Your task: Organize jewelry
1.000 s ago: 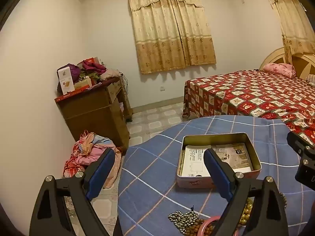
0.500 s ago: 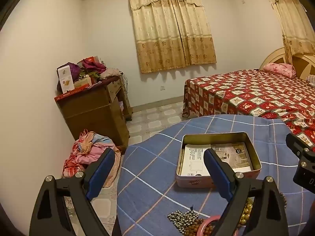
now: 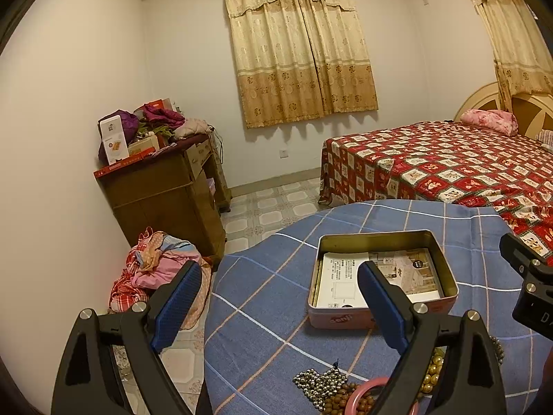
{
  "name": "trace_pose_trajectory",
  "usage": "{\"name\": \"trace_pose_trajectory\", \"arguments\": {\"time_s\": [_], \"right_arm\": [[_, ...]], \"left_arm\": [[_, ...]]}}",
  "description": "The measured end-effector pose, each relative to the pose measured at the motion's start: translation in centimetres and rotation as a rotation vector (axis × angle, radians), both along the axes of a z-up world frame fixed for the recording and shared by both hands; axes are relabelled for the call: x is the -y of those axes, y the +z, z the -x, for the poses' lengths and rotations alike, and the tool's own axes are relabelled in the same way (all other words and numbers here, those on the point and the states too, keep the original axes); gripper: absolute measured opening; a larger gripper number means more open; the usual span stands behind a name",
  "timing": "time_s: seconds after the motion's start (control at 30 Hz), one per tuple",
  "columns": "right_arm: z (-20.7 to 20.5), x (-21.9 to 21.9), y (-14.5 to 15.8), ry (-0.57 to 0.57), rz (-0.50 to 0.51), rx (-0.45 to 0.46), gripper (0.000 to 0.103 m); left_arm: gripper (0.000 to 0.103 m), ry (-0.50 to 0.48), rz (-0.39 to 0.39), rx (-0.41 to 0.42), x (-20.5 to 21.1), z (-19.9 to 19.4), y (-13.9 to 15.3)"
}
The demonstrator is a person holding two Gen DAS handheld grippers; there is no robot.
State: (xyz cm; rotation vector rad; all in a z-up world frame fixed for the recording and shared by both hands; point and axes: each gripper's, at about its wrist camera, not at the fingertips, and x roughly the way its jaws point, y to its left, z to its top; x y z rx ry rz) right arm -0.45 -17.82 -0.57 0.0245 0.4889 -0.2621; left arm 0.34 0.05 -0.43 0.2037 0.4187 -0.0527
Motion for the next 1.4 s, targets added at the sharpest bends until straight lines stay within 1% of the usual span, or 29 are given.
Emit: {"name": "trace_pose_trajectory", "arguments": {"time_s": [0.53, 0.77, 1.2, 1.23, 1.4], "right_arm": [[0.6, 0.5, -0.8, -0.001, -0.011, 0.000, 0.103], [0.8, 0.6, -1.0, 0.002, -0.006, -0.002, 0.103], [0.8, 0.6, -1.0, 0.000, -0.006, -0.007, 0.103], [0.8, 0.6, -1.0, 0.001, -0.006, -0.007, 0.103], [0.8, 0.5, -1.0, -0.001, -0.007, -0.012, 0.103]], "left_arm": [[0.092, -0.003, -0.006, -0.003, 0.5, 0.2, -0.3], [0.092, -0.005, -0.004, -0.004, 0.2, 0.6, 0.1], [0.092, -0.007, -0.007, -0.005, 0.2, 1.0, 0.1], [0.092, -0.004, -0.005, -0.006, 0.0, 0.3, 0.1], [0.092, -0.005, -0.004, -0.009, -0.1, 0.5, 0.0]]}}
